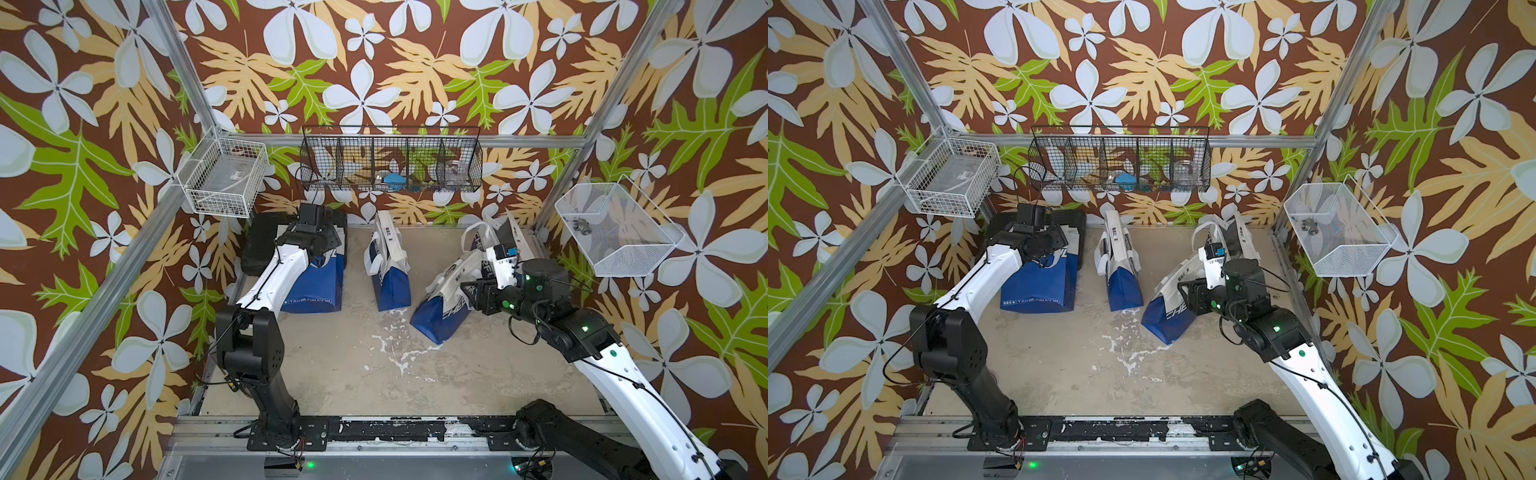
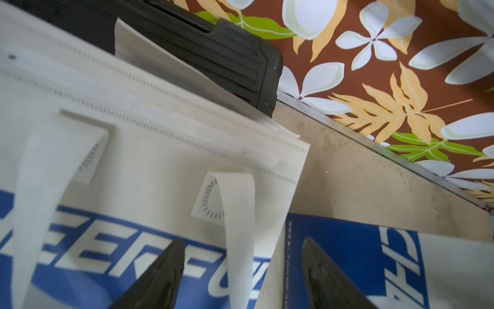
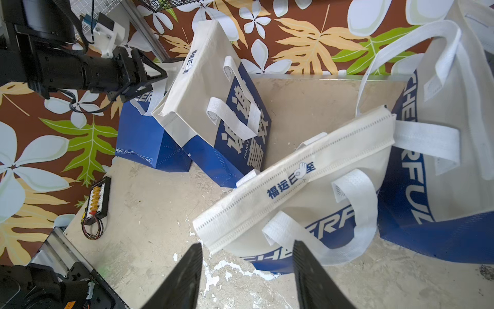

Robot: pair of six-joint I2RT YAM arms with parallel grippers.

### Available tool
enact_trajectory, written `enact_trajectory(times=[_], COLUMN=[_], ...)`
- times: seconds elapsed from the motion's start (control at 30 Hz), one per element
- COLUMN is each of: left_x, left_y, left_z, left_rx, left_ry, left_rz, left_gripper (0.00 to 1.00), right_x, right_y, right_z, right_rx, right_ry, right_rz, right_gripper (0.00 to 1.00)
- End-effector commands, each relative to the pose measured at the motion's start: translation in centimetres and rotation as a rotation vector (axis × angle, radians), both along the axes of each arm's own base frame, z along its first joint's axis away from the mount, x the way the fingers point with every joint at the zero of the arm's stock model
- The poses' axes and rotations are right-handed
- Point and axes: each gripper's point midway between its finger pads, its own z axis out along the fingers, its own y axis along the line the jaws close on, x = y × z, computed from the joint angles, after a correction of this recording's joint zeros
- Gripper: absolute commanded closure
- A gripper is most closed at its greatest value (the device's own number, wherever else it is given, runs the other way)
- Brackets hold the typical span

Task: Open the takeout bag
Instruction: Adjust the takeout bag at the center of the board.

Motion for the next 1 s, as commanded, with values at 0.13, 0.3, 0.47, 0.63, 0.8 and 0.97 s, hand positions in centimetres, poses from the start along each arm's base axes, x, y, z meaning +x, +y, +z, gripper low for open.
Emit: enact_trajectory(times=[0.13,0.3,0.47,0.63,0.8,0.97], left_x=[2.4,4.8,5.7,1.6,-8.0,-16.8], left_y=[-0.7,-0.4,0.1,2.0,-1.1,-4.5], left_z=[-0.4,0.0,2.7,10.3,8.8,-1.4], left_rx=[-0.023,0.007,0.042,0.083,0.045,-0.064], left_ry=[-0.054,-0.053,-0.098,-0.249,-0.291,-0.226], left_rz=[-0.014,-0.018,-0.014,0.044,-0.035,-0.092], left_gripper=[0.36,0.73,1.00,1.00,1.00,1.00], right_x=[0.1,-0.5,-0.6,-0.5,-0.4,-0.7], right_y=[0.1,-0.2,-0.2,-0.4,-0.7,-0.1], right_z=[0.5,0.7,0.4,0.5,0.3,0.0], right_rx=[0.024,0.027,0.024,0.016,0.009,0.031], right_ry=[-0.022,-0.025,-0.018,-0.024,-0.029,-0.012], right_rz=[-0.003,-0.005,0.000,-0.013,-0.029,-0.002], right_gripper=[0.45,0.45,0.45,0.45,0.45,0.48])
